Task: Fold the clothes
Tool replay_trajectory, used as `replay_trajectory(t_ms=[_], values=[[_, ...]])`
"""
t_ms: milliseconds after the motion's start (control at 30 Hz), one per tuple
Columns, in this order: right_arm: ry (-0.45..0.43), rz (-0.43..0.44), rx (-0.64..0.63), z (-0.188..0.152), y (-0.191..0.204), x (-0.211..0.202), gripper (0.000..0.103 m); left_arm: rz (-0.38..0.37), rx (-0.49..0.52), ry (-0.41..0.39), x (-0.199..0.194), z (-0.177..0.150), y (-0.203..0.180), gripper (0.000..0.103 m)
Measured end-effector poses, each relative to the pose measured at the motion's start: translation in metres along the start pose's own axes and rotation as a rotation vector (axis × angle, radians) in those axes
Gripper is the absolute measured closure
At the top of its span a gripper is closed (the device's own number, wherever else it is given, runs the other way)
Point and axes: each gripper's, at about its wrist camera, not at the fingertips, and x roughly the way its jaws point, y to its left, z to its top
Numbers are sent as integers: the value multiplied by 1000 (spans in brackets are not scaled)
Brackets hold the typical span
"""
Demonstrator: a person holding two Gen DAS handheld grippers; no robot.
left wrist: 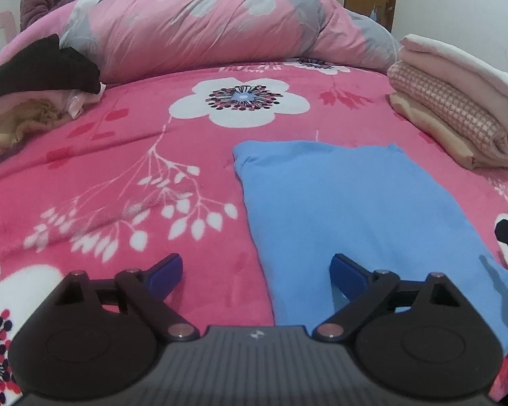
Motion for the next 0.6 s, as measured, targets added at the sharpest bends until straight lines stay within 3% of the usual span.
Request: replay_trajectory(t_ms=[167,267,400,600], values=[[-26,69,-230,-7,35,-2,75,0,6,-22,-5,3,-4,18],[16,104,-272,-16,42,2,88,-16,28,-7,-5,5,-9,18],[76,-15,-370,-31,42,5,95,-2,77,20,0,1,-20,18],[5,-70,-322,-19,30,-16,97,20,97,28,0,-2,-26,16]])
